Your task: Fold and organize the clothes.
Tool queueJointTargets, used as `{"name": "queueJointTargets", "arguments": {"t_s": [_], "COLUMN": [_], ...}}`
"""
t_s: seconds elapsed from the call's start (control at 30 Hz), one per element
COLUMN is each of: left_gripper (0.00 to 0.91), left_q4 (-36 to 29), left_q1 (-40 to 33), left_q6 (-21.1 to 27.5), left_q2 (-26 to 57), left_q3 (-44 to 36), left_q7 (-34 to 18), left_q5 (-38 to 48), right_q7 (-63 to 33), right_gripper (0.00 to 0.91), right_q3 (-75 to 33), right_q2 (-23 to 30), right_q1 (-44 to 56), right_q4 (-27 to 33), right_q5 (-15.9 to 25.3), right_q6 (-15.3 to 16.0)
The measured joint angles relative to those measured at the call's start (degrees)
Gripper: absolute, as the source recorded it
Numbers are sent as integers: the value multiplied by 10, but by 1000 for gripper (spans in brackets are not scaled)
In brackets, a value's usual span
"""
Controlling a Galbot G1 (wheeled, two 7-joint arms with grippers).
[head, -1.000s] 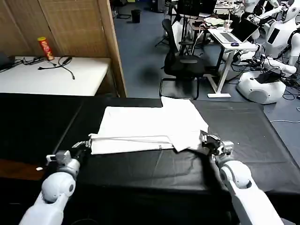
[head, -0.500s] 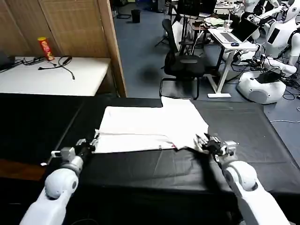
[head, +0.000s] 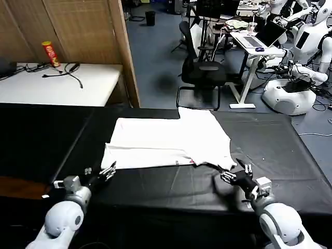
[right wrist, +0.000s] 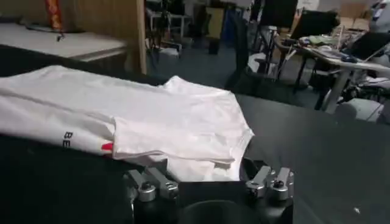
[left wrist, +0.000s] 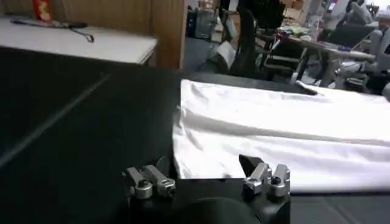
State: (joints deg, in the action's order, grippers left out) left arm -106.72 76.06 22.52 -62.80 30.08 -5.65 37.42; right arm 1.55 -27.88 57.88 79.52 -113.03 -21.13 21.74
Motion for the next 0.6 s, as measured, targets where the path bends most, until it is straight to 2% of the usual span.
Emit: {"name": "queueJointTargets", "arguments": {"t_s": [0.03,0.07,0.1,0.13,0.17,0.2,0.23,0.3,0.33,0.37,0.6], "left_gripper": [839,770,663,605,449,332,156,98,20,0,0], "left_q4": [1,2,4,7,11,12,15,18,19,19,21], "left_q1": [0,0,1,0,-1,-2,-3,-5,-5,-4,-3], "left_q6": [0,0,0,0,0,0,0,-1,-2,-1,1], "left_q2": [0,0,0,0,0,0,0,0,0,0,6], "left_q3": [0,1,1,1,1,1,1,1,1,1,-3], "left_q7": [1,3,5,6,7,8,8,8,8,8,8], "left_q5": [2,4,4,4,4,5,7,11,11,11,6], "right_q7": [0,0,0,0,0,0,0,0,0,-1,-4], "right_gripper": [614,536,497,458,390,332,244,117,98,88,39], "right_q3": [2,3,5,6,6,6,7,7,7,7,12], "right_q2": [0,1,1,2,2,2,3,3,4,4,3], "right_q1": [-1,-1,-2,-2,-2,-2,-2,-3,-4,-5,-15], "right_q4": [2,4,6,8,11,12,14,16,18,20,30], "right_q5": [1,3,5,7,8,9,9,9,10,10,10], "right_q6": [0,0,0,0,0,0,0,0,0,0,5]}}
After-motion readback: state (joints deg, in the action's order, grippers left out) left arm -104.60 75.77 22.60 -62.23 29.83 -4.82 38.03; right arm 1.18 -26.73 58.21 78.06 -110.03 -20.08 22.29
